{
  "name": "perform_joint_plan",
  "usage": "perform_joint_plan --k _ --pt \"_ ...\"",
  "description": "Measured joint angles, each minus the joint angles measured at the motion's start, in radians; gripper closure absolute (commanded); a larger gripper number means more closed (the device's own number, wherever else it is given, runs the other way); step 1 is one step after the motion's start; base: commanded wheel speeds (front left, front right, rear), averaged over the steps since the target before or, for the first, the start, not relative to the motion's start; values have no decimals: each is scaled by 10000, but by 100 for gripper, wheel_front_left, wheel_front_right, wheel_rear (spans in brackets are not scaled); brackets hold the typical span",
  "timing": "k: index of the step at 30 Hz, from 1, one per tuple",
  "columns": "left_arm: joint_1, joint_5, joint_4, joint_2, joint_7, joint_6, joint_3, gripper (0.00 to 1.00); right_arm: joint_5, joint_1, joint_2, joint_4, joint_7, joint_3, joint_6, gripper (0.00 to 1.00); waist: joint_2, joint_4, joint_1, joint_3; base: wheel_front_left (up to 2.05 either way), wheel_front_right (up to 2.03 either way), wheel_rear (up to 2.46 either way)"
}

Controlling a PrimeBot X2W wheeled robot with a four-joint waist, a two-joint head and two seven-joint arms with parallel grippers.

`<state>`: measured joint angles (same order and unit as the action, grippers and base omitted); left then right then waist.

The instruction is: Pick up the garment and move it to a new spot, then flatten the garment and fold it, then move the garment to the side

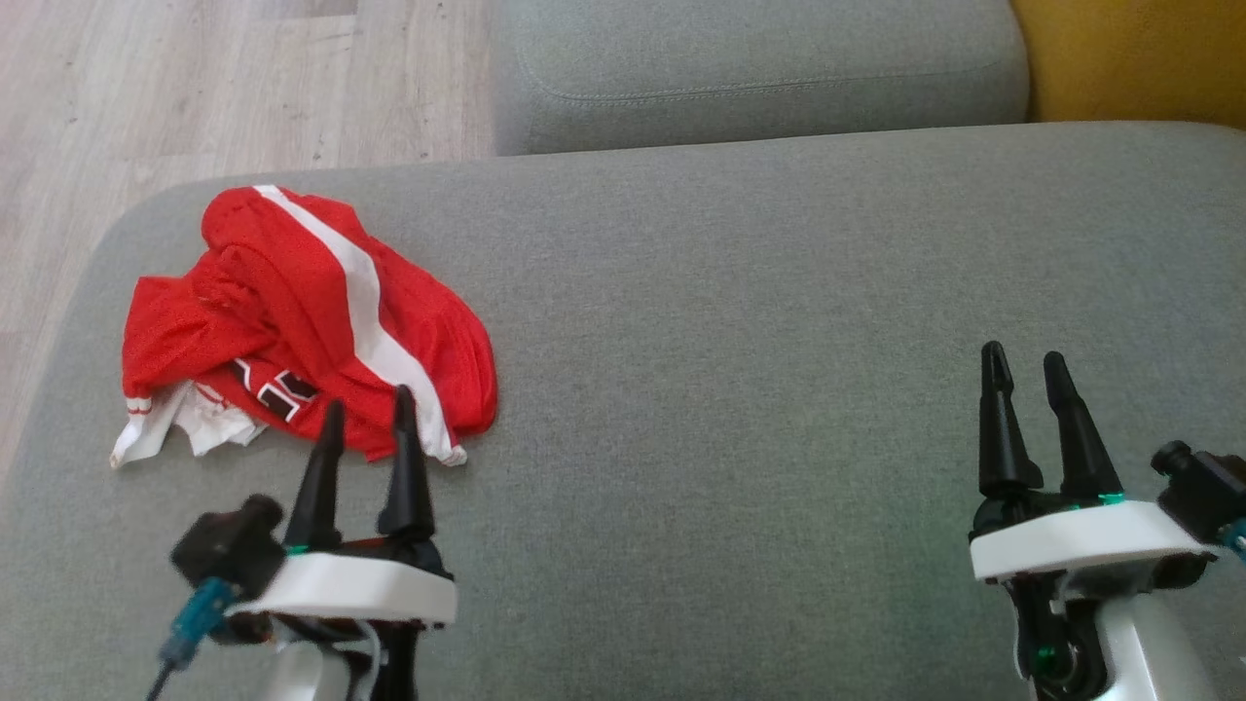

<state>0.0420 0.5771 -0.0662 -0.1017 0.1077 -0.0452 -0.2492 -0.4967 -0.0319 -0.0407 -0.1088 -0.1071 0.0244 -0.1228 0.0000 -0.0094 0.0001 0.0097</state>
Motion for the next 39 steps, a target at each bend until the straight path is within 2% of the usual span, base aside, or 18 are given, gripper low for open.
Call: perform_joint_plan --k 9,18,24,31,35,39 --pt "279 -1348 -305 -606 270 -669 -1206 0 1576 1 -4 12 -270 148 0 0 0 -76 0 -18 0 0 0" --pt "626 -2322 -692 -936 523 -1229 -2171 0 3195 2 -8 150 -518 355 0 0 0 -85 0 -14 0 0 0" --pt "879 -2790 -895 -1072 708 -1457 -2642 0 4178 2 -10 268 -706 454 -2 0 0 -81 0 -14 0 0 0" --pt "942 -2847 -886 -1068 890 -1588 -2677 0 5072 3 -12 431 -901 554 -2 0 0 -66 0 3 0 0 0" --pt "935 -2851 -825 -1032 1011 -1588 -2614 0 5081 14 -12 426 -1009 537 -2 0 0 -34 0 18 0 0 0" --pt "921 -2934 -796 -932 1120 -1572 -2314 0 4489 23 -15 199 -1091 357 -2 0 0 -11 0 32 0 0 0"
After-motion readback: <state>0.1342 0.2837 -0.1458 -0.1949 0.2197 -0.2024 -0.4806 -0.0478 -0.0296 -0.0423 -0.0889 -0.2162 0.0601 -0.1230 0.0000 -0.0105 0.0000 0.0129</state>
